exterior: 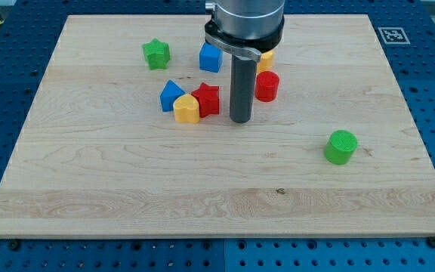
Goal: Place your arm in between the red circle and green circle
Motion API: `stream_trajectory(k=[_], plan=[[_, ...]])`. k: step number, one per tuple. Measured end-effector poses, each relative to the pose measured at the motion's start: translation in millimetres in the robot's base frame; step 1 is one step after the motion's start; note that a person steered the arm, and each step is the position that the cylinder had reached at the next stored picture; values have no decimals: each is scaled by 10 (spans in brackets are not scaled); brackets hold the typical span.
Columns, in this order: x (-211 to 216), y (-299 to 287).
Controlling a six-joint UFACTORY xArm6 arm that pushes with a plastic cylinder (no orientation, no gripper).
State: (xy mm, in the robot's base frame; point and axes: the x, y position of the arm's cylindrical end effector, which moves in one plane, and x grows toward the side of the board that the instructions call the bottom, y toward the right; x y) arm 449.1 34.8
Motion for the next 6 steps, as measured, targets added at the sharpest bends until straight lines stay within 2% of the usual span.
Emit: stream_trajectory(k=[2,4,6], plan=[[-222,599],[-165,913],[-327,1055]])
